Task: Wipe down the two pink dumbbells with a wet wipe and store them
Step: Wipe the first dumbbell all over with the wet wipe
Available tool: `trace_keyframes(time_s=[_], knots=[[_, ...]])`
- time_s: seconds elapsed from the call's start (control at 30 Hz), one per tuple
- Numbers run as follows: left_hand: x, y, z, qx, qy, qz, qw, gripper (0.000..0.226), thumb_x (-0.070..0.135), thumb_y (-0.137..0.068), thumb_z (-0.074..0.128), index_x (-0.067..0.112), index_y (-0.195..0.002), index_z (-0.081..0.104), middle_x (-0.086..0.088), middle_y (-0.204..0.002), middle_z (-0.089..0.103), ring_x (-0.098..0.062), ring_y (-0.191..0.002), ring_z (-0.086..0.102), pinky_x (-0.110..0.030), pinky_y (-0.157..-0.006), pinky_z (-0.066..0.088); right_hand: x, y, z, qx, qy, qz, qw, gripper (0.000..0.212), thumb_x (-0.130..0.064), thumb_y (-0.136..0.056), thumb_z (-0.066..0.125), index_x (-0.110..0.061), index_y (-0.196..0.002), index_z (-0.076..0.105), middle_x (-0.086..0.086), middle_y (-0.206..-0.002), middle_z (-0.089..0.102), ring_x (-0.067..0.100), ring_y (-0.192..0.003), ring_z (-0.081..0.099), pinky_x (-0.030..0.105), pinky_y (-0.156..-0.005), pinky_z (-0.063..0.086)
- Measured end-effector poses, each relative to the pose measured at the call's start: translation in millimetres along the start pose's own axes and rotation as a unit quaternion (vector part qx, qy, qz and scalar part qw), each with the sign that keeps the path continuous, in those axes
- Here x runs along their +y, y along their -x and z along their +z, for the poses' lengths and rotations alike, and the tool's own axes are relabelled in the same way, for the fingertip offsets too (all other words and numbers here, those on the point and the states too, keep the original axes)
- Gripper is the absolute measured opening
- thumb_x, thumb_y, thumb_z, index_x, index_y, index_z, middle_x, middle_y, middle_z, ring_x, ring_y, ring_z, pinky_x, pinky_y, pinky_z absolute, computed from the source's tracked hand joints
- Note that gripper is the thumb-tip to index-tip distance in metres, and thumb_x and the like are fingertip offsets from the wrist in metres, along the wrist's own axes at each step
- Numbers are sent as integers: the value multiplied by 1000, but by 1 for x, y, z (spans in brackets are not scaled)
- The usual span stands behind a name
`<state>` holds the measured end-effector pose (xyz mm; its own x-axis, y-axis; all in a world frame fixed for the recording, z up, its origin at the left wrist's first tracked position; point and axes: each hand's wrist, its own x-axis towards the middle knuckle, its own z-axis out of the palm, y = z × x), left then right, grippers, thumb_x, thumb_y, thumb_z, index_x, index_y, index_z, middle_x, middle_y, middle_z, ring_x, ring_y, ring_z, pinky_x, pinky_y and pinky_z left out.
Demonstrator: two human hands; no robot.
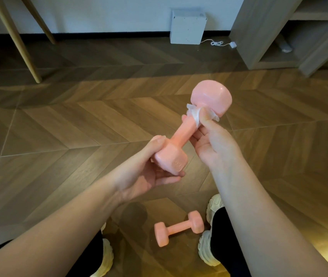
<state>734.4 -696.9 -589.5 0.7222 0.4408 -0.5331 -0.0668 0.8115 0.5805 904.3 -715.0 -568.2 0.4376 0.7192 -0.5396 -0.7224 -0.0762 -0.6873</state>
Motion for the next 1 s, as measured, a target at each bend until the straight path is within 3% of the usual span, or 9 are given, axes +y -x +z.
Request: trace_keyframes(time_s=[0.07,0.17,0.23,0.37,0.47,0.67,0.8,0.9,1.0], knots=[[-1,-1,-1,21,-27,27,999,52,42,-77,65,13,-119,58,-22,-103,65,-31,-87,69,-40,-79,61,10,6,-1,-5,58,-16,998,19,-14,-93,64,-5,-110,68,6,-93,77,17,-90,74,32,-89,56],[-3,-3,-4,44,-44,58,996,50,38,-77,64,10,-119,61,-17,-103,68,-26,-89,68,-40,-82,60,30,23,-1,-8,181,5,983,7,-14,-87,73,-18,-83,77,1,-91,78,16,-94,73,32,-88,56],[-2,-3,-5,47,-52,68,995,51,38,-79,63,10,-121,61,-15,-103,70,-25,-91,68,-42,-85,60,35,26,2,-2,223,14,975,9,-15,-85,75,-19,-78,77,-1,-90,78,15,-92,73,33,-88,57],[-4,-2,-5,48,-73,73,994,51,38,-78,64,9,-120,58,-11,-96,71,-22,-88,70,-40,-83,61,7,10,2,17,113,-27,993,15,-8,-88,70,1,-100,73,10,-97,76,20,-92,72,30,-93,54],[-8,0,-4,53,-114,77,989,52,36,-79,65,9,-121,55,-9,-98,70,-20,-89,71,-37,-81,61,-2,3,-2,57,63,-12,996,24,-17,-92,68,1,-107,67,15,-100,75,22,-90,73,37,-96,54],[-13,3,-8,69,-122,71,988,52,37,-79,64,13,-124,57,-9,-103,73,-20,-94,72,-39,-85,60,41,29,-9,-14,179,62,982,8,-14,-87,71,-11,-92,76,5,-94,78,13,-86,73,24,-80,58],[-11,1,-6,60,-148,41,986,60,41,-76,67,14,-127,54,-10,-109,73,-24,-100,72,-41,-95,57,24,19,-6,8,150,24,988,13,-12,-90,69,-5,-99,75,17,-107,74,26,-101,70,36,-97,54],[2,3,-13,46,-191,-8,980,68,53,-77,70,14,-132,56,-8,-117,72,-24,-108,68,-37,-95,56,29,23,-11,-21,178,43,983,15,-15,-86,71,-7,-98,75,15,-104,75,22,-94,72,35,-92,56],[23,0,-23,126,-201,-23,971,84,67,-75,56,10,-136,54,-6,-123,65,-18,-112,62,-36,-97,49,40,30,-18,-55,251,88,962,22,-21,-78,77,-11,-98,78,6,-100,77,23,-98,70,37,-89,56]])
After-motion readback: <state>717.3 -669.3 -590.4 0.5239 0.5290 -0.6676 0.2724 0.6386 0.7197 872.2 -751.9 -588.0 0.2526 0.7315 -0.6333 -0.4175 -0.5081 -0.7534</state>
